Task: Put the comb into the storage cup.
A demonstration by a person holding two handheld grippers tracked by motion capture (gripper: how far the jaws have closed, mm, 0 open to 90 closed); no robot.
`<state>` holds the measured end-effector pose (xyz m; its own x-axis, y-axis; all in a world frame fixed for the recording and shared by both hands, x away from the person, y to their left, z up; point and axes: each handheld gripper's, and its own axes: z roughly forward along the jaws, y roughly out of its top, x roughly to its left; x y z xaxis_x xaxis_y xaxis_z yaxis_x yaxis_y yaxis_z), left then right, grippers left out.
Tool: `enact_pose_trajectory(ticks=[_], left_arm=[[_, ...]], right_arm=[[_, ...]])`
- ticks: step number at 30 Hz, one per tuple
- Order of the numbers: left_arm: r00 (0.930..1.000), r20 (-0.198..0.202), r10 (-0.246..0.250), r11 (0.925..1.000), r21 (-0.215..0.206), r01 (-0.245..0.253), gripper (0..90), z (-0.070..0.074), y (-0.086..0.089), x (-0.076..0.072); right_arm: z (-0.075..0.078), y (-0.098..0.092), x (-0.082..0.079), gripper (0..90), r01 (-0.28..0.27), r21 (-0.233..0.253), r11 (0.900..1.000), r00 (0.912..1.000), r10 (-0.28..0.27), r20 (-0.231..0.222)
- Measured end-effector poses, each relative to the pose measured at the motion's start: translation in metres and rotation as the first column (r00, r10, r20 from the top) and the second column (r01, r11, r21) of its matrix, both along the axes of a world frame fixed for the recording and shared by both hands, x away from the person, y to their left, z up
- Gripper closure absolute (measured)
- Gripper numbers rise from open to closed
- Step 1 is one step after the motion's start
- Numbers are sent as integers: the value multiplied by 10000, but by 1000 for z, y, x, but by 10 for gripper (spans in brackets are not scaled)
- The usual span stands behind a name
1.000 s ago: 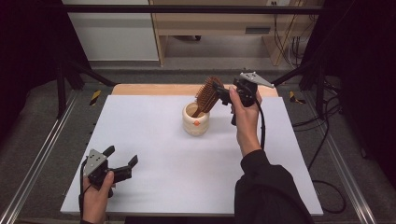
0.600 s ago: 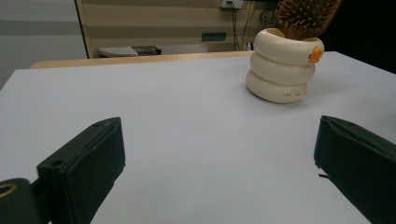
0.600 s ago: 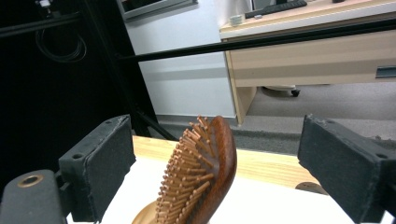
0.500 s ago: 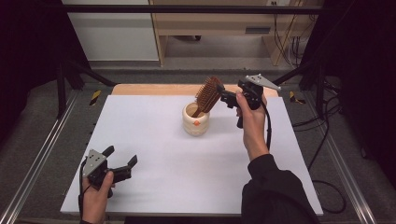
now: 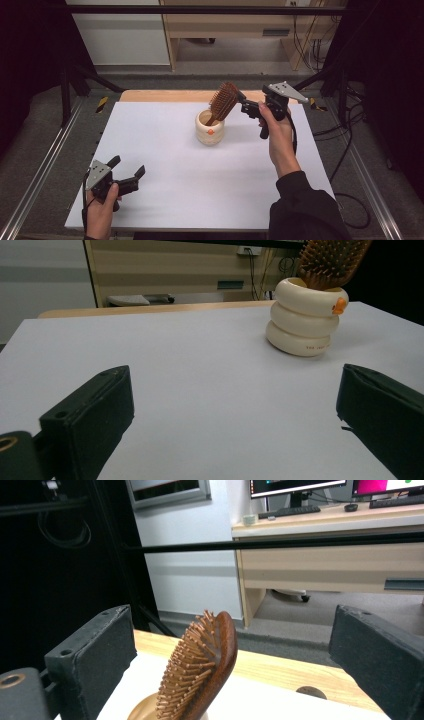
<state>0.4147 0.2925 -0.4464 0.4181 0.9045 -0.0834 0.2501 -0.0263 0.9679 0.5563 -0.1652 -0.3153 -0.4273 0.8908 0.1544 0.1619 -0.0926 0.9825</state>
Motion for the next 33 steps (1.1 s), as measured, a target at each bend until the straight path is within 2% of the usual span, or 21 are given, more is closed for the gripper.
enact_pose_trajectory(ticks=[6,11,14,15,21,25,28,33], left_arm=[[9997,173,150,9999,-76,-149,20,3,7,-3],[9991,372,179,9998,27,-180,19,6,12,-6],[9988,467,144,9990,426,-164,18,7,13,-8],[9988,475,124,9990,431,-145,18,7,13,-8],[9987,471,170,9994,290,-184,18,7,22,-14],[9982,512,321,9993,-204,-311,20,7,31,-19],[9968,651,458,9984,-352,-436,21,7,38,-23],[9967,616,526,9973,-544,-492,21,6,45,-26]], right_arm=[[5,-4,-8,40,-32,48,10000,9989,30,470],[7,-11,-15,33,-61,-40,10000,9979,63,648],[6,-17,-19,29,116,-194,9997,9982,-105,589],[5,-19,-21,29,146,-137,9998,9985,-139,522],[0,-32,-31,27,268,-284,9992,9990,-257,378],[-4,-40,-38,33,157,-456,9988,9995,-145,264],[-6,-45,-43,33,202,-475,9987,9994,-189,282],[-8,-53,-52,38,255,-491,9985,9990,-237,373]])
